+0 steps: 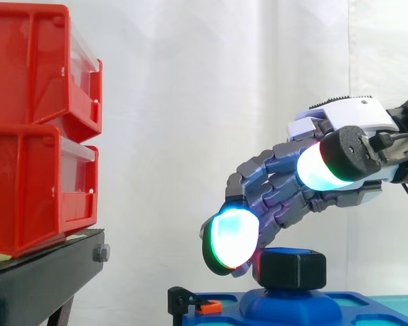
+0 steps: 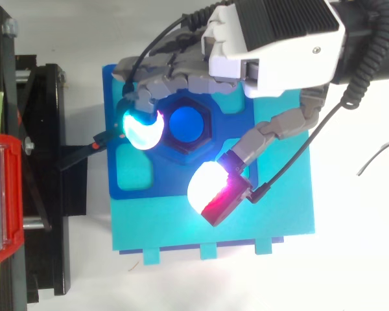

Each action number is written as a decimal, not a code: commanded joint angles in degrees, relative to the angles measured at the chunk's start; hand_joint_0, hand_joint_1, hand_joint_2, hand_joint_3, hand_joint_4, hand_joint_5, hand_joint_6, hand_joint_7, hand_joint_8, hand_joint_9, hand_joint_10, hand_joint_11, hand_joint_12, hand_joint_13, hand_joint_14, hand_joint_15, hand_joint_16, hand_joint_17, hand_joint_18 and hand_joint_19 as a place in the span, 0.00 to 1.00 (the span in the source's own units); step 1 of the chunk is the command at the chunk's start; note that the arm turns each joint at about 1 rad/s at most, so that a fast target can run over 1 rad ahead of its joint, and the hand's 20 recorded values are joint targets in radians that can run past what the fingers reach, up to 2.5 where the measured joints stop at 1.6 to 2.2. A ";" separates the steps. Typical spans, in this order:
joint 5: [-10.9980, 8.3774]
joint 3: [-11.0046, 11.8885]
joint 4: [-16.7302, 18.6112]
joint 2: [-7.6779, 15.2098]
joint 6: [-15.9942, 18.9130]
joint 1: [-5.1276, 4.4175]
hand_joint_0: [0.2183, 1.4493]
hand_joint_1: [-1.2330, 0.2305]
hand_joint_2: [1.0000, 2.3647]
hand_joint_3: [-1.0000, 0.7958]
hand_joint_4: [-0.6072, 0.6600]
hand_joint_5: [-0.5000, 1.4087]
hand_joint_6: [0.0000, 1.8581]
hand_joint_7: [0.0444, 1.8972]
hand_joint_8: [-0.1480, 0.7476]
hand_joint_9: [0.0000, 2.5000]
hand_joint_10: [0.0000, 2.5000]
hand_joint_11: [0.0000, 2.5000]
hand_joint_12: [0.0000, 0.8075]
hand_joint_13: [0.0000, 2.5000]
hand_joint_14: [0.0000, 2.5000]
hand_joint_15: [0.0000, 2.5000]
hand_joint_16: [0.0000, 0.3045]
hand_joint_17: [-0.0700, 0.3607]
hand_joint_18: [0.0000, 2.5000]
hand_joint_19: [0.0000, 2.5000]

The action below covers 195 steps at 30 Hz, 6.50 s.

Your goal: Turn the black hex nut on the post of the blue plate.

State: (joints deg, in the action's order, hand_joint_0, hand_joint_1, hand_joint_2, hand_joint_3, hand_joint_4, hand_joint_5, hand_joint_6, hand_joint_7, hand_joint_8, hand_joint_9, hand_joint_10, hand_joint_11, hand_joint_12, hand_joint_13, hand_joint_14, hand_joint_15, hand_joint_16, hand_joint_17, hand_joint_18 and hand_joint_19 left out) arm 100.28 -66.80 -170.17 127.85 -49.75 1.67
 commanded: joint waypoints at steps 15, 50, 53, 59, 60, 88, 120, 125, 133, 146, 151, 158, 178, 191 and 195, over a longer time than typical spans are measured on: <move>0.62 0.00 -0.52 0.03 0.00 1.23 0.19 0.50 0.00 0.28 0.77 0.13 0.27 0.44 0.66 0.12 0.00 0.01 0.70 0.18 0.00 0.17 0.22 0.52 0.14 0.13; 6.42 0.00 -1.04 -0.05 0.09 5.00 0.19 0.51 0.00 0.28 0.78 0.13 0.27 0.43 0.67 0.12 0.00 0.01 0.71 0.18 0.00 0.18 0.22 0.52 0.15 0.14; 7.65 0.00 -1.40 -0.05 0.09 5.27 0.19 0.51 0.00 0.28 0.78 0.13 0.27 0.43 0.67 0.12 0.00 0.01 0.71 0.18 0.00 0.18 0.22 0.52 0.15 0.14; 8.79 1.41 -3.77 -0.41 -0.17 5.62 0.19 0.51 0.00 0.28 0.78 0.13 0.27 0.43 0.67 0.12 0.00 0.01 0.71 0.18 0.00 0.18 0.22 0.52 0.15 0.13; 8.79 1.76 -4.21 -0.41 -0.17 5.62 0.19 0.51 0.00 0.28 0.78 0.13 0.27 0.43 0.67 0.12 0.00 0.01 0.71 0.18 0.00 0.18 0.22 0.52 0.15 0.14; 0.71 5.80 -10.62 -1.28 -4.04 3.07 0.20 0.44 0.00 0.28 0.77 0.13 0.27 0.42 0.65 0.12 0.00 0.01 0.68 0.18 0.00 0.17 0.22 0.51 0.14 0.12; -3.95 -1.14 4.05 -0.05 -2.20 -1.50 0.19 0.50 0.00 0.28 0.80 0.13 0.27 0.40 0.66 0.12 0.00 0.01 0.69 0.18 0.00 0.17 0.22 0.51 0.14 0.13; -3.86 -1.14 3.97 -0.05 -2.20 -1.50 0.19 0.51 0.00 0.28 0.81 0.13 0.27 0.40 0.66 0.12 0.00 0.01 0.70 0.18 0.00 0.17 0.22 0.51 0.14 0.13; -3.69 -1.23 3.00 -0.05 -2.20 -1.15 0.20 0.51 0.00 0.28 0.82 0.13 0.27 0.41 0.66 0.12 0.00 0.01 0.69 0.18 0.00 0.18 0.22 0.51 0.14 0.13; -2.98 -1.23 0.89 -0.05 -2.20 -0.53 0.20 0.52 0.00 0.28 0.82 0.13 0.27 0.46 0.66 0.12 0.00 0.01 0.69 0.18 0.00 0.17 0.22 0.51 0.14 0.13; -2.89 -1.23 0.89 -0.05 -2.20 -0.27 0.20 0.52 0.00 0.28 0.82 0.13 0.27 0.49 0.66 0.12 0.00 0.01 0.69 0.18 0.00 0.17 0.22 0.51 0.14 0.13; -2.46 -1.23 0.80 -0.05 -2.20 -0.01 0.20 0.51 0.00 0.28 0.82 0.13 0.27 0.50 0.66 0.12 0.00 0.01 0.69 0.18 0.00 0.18 0.22 0.51 0.14 0.13; -0.61 -1.23 0.89 -0.05 -2.20 1.49 0.20 0.51 0.00 0.28 0.82 0.13 0.27 0.51 0.66 0.12 0.00 0.02 0.70 0.18 0.00 0.18 0.22 0.50 0.14 0.14; 1.32 -1.23 1.07 -0.05 -2.20 2.90 0.21 0.51 0.00 0.28 0.82 0.13 0.27 0.51 0.66 0.12 0.00 0.02 0.69 0.18 0.00 0.18 0.22 0.51 0.15 0.14; 1.94 -1.23 0.89 -0.05 -2.20 3.33 0.21 0.51 0.00 0.28 0.82 0.13 0.27 0.51 0.66 0.12 0.00 0.01 0.69 0.18 0.00 0.18 0.21 0.50 0.15 0.14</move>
State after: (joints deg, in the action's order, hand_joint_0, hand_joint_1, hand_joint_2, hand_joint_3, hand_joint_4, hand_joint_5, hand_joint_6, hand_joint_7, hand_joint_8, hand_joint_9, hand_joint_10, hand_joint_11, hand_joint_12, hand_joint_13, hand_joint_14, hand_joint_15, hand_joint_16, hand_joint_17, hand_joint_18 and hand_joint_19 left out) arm 101.70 -68.03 -169.13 127.79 -51.94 4.71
